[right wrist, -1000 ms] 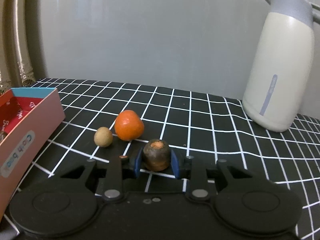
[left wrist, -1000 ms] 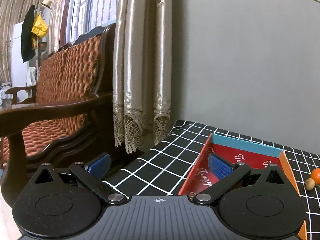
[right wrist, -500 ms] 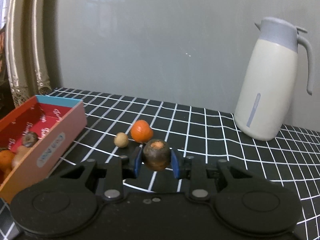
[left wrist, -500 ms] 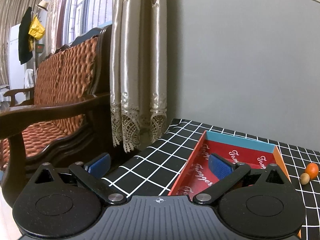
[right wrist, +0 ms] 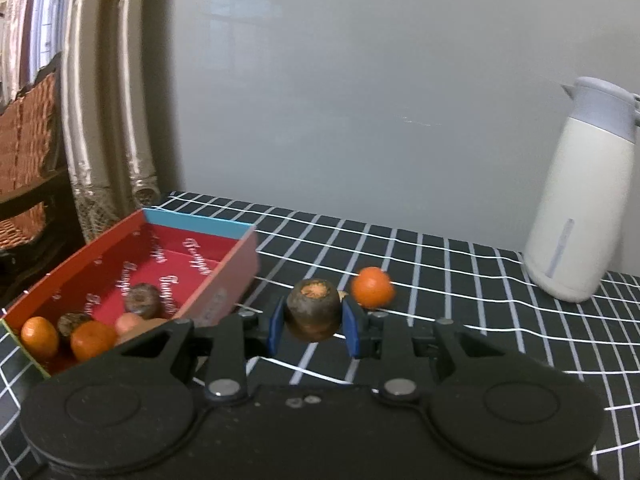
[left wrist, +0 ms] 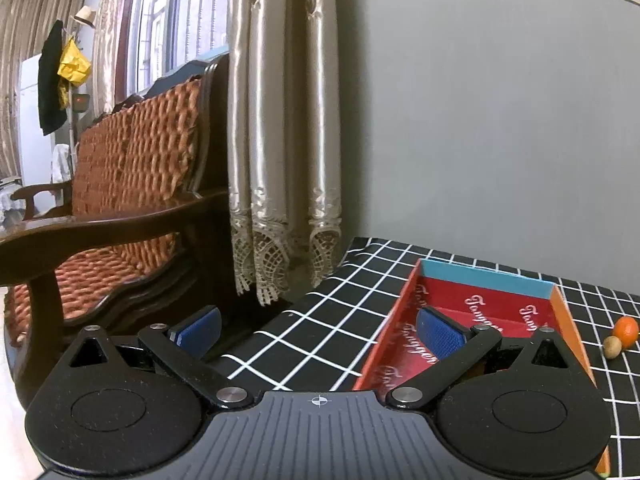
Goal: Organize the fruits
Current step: 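Carry the brown fruit into the red box and open the right gripper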
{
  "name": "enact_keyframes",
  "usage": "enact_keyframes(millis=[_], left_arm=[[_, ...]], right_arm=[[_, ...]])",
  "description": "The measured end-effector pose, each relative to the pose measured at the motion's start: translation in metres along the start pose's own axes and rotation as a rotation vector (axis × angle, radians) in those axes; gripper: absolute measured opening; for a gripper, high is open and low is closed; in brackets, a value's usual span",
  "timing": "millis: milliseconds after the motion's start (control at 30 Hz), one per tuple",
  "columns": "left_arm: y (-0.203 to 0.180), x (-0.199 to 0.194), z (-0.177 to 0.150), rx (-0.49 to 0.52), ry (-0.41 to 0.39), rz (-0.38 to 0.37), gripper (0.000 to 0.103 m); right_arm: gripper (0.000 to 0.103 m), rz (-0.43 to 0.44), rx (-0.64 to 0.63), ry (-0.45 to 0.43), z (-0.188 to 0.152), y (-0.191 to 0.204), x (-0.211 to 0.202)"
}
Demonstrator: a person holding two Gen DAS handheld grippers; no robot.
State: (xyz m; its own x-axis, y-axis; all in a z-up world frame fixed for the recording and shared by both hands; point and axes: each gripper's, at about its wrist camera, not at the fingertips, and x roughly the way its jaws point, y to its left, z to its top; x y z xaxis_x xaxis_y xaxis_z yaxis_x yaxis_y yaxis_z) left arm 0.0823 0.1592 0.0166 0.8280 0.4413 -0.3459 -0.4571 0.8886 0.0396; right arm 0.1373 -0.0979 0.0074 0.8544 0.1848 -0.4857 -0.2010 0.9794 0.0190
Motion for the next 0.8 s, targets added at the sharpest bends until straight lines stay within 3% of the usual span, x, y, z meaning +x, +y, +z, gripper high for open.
enact_keyframes(millis=[800], left_arm=[[0.046,0.019,-0.005,-0.006,0.021,0.074,0.103]], right_arm=[[0.028,0.137,0.000,-0.003,0.012,0.078,0.032]])
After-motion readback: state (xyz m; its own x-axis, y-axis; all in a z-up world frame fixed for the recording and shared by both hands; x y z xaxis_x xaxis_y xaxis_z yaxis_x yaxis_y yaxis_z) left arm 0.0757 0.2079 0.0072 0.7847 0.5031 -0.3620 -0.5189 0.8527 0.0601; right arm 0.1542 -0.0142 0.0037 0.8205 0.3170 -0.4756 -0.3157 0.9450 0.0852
